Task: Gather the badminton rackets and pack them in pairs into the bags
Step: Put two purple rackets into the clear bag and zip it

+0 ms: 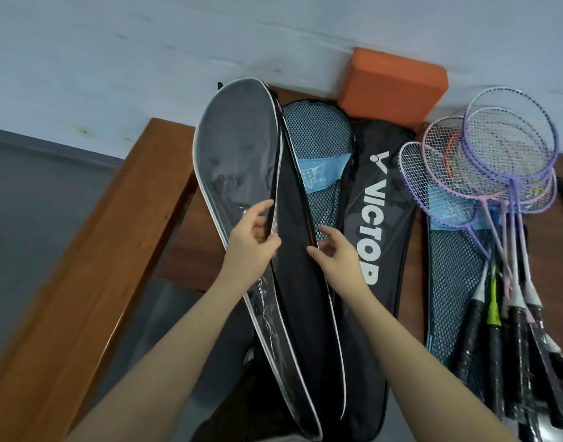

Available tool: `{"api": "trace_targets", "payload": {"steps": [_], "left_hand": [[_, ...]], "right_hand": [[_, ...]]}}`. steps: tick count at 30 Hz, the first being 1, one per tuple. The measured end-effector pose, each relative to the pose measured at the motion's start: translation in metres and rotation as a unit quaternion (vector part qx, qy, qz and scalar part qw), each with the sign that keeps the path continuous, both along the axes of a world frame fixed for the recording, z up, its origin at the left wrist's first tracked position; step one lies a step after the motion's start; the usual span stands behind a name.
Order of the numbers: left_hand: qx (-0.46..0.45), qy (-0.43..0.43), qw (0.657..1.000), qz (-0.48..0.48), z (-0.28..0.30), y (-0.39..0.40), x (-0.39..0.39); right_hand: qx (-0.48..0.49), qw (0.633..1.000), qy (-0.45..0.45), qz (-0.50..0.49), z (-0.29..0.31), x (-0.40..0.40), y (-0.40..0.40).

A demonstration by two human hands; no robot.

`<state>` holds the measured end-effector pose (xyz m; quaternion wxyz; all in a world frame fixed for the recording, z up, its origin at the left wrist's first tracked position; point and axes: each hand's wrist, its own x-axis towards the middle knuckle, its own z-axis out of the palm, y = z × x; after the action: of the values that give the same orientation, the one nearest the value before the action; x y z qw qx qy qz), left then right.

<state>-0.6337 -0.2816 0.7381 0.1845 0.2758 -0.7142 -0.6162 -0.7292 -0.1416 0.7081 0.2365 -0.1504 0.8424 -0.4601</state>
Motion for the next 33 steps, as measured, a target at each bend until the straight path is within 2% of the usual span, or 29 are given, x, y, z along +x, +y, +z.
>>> {"api": "trace_targets", "payload": {"steps": [4, 8, 16, 20, 25, 30, 33], "left_hand": [[-0.068, -0.013, 0.997, 0.016, 0.001, -0.009, 0.010], [-0.167, -0.026, 0.985, 0.021, 0.003, -0.007, 0.008], [-0.196, 0.045, 0.979, 0.013, 0.018, 0.014, -0.006], [-0.201, 0.029, 0.979, 0.008, 0.026, 0.029, -0.027], [-0.225, 0.035, 0.973, 0.040, 0.035, 0.073, -0.066], [-0.297, 0.079, 0.949, 0.075, 0.046, 0.129, -0.095], [-0.307, 0.042, 0.948, 0.070, 0.037, 0.165, -0.112]], "right_hand": [[-0.069, 0.997, 0.018, 0.012, 0.013, 0.010, -0.012], [-0.108, 0.986, 0.116, 0.042, 0.030, 0.023, -0.020], [-0.166, 0.972, 0.166, -0.029, 0.062, 0.017, 0.005], [-0.180, 0.963, 0.193, -0.051, 0.070, 0.001, 0.020], [-0.202, 0.961, 0.172, -0.082, 0.071, -0.022, 0.060], [-0.186, 0.961, 0.181, -0.090, 0.058, -0.058, 0.124], [-0.160, 0.969, 0.174, -0.068, 0.042, -0.078, 0.158]]}}
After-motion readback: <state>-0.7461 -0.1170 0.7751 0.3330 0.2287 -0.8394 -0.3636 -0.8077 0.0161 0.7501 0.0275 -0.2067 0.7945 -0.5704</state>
